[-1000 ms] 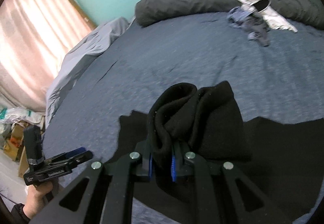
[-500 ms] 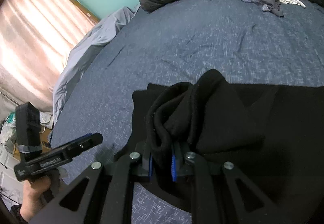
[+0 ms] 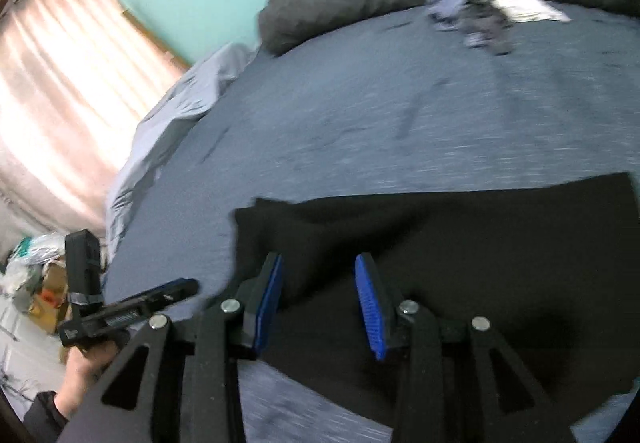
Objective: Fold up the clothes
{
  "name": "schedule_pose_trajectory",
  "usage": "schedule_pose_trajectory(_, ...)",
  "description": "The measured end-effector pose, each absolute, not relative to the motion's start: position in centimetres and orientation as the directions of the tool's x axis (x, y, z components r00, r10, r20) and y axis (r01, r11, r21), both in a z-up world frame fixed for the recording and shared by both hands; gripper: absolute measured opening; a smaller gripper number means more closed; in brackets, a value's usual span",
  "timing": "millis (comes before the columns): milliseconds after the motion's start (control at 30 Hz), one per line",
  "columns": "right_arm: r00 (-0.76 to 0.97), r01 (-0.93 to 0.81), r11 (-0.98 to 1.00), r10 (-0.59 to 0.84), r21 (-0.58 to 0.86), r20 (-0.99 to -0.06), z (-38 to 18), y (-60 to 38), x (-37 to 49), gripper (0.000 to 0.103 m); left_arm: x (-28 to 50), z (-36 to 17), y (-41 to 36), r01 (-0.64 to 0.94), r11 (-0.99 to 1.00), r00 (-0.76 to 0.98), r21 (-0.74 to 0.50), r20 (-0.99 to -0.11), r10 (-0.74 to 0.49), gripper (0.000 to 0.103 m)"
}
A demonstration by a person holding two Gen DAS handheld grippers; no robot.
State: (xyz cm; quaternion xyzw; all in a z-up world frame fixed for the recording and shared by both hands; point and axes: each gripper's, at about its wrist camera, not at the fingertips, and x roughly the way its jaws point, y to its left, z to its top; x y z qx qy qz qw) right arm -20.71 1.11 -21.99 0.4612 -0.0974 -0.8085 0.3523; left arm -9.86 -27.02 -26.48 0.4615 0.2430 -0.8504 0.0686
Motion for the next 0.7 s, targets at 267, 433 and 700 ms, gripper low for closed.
schedule_pose_trajectory(267, -0.390, 0.380, -0.821, -0.561, 0.427, -0.731, -25.0, 11.3, -20.8, 0.042, -12.8, -26.9, -22.6, 0.286, -0.901, -0.549, -0.328, -0.826, 0.126, 0.073)
schedule_pose_trajectory(433, -0.394, 0.333, -0.825, -0.562, 0.457, -0.727, -26.5, 14.0, -21.0, 0.047, -14.0, -26.8, -21.4, 0.274, -0.907, -0.550, -0.318, -0.826, 0.124, 0.073)
schedule_pose_trajectory(700, -0.404, 0.339, -0.813, -0.581, 0.474, -0.707, -26.0, 14.9, -21.5, 0.048, -13.2, -24.9, -20.8, 0.266, -0.910, -0.602, -0.319, -0.792, 0.101, 0.072)
